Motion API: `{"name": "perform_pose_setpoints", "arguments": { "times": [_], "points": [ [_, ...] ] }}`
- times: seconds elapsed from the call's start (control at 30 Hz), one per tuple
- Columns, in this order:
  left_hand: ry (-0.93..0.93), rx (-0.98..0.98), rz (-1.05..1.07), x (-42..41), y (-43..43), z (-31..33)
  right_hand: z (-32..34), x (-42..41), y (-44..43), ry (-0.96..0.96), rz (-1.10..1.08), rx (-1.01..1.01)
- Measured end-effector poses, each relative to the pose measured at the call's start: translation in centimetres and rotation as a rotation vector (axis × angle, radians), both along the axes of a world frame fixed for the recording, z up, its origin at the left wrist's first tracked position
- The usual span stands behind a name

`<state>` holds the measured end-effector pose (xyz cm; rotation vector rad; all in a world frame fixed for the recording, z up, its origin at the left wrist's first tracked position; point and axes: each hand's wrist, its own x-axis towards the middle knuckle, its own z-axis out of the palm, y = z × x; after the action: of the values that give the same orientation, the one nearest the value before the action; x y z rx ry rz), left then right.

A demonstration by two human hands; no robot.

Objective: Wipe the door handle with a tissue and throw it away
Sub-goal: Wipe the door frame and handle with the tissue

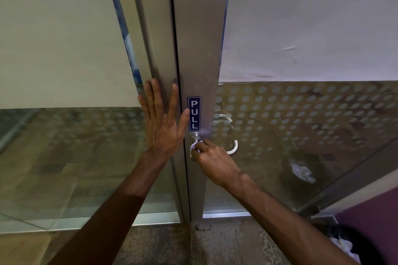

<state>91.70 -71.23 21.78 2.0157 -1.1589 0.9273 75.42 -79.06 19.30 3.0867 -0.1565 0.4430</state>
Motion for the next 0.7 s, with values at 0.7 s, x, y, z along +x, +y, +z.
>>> {"name": "perform_pose_setpoints", "arguments": {
  "times": [0.7],
  "points": [
    [-0.007, -0.006, -0.044, -0.1, 0.4, 0.4, -2.6, -4.0, -3.9, -0.193, 0.265, -0.415]
  ]
}}
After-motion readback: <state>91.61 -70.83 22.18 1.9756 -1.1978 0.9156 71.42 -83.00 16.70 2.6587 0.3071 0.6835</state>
